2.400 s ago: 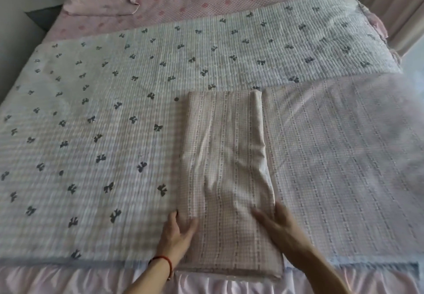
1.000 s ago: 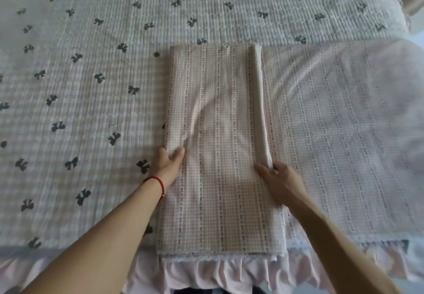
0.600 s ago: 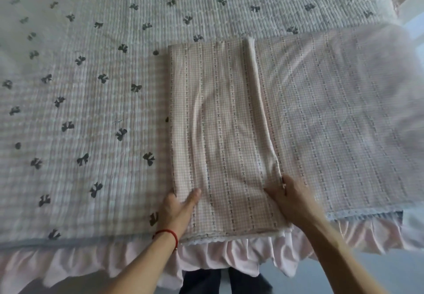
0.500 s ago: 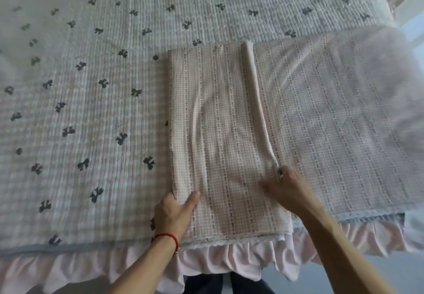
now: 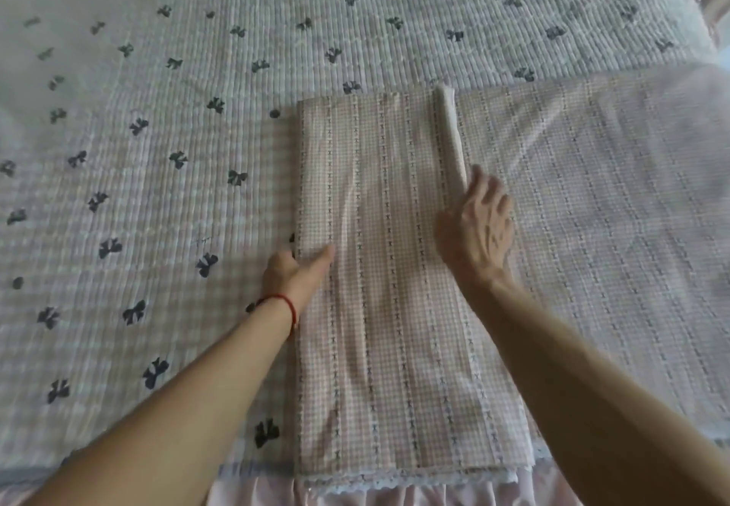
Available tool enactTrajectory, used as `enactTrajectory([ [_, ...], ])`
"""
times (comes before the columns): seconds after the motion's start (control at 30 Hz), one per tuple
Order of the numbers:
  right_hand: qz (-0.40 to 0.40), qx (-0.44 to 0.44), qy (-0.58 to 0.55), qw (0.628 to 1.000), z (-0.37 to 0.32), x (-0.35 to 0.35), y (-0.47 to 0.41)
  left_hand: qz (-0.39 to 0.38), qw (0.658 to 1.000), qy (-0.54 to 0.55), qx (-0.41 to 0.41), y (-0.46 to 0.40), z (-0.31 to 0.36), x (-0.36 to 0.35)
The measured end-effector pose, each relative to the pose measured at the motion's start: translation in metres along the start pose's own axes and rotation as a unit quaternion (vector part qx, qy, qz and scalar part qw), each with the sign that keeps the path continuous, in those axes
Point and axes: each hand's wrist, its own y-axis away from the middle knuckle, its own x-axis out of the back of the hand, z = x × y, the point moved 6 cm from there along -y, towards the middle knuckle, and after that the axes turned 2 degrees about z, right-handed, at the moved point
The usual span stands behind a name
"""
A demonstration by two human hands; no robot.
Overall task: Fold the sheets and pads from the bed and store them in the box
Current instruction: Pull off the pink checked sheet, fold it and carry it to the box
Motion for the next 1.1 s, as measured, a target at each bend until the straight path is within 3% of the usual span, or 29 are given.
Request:
enactTrajectory([
  [0.1, -0.088, 0.132, 0.092, 0.983, -0.027, -0.04, -0.016, 0.035, 0.999, 0.028, -0.008, -0.052, 0.053, -0.002],
  [0.17, -0.133, 0.148, 0.122, 0.972, -0.017, -0.061, -0.021, 0.053, 0.998, 0.024, -0.017, -0.084, 0.08, -0.003],
  [0.47, -0.099, 0.139, 0.147, 0.974, -0.006, -0.095, -0.034, -0.012, 0.996, -0.025, -0.079, -0.152, 0.093, -0.016],
  [0.63, -0.098, 0.131, 0.141, 0.976, -0.003, -0.1, -0.035, -0.013, 0.993, -0.009, -0.116, -0.153, 0.09, -0.015],
  [0.87, -0.097, 0.142, 0.122, 0.977, -0.007, -0.101, -0.04, -0.071, 0.987, 0.087, -0.115, -0.121, 0.074, -0.01],
  [0.97, -0.118, 0.169, 0.098, 0.974, -0.002, -0.094, -0.036, -0.072, 0.99, 0.061, -0.1, -0.068, 0.043, -0.016],
  [1.1, -0.219, 0.233, 0.037, 0.947, 0.004, -0.081, -0.042, -0.017, 0.992, -0.051, -0.118, -0.033, 0.035, -0.007],
])
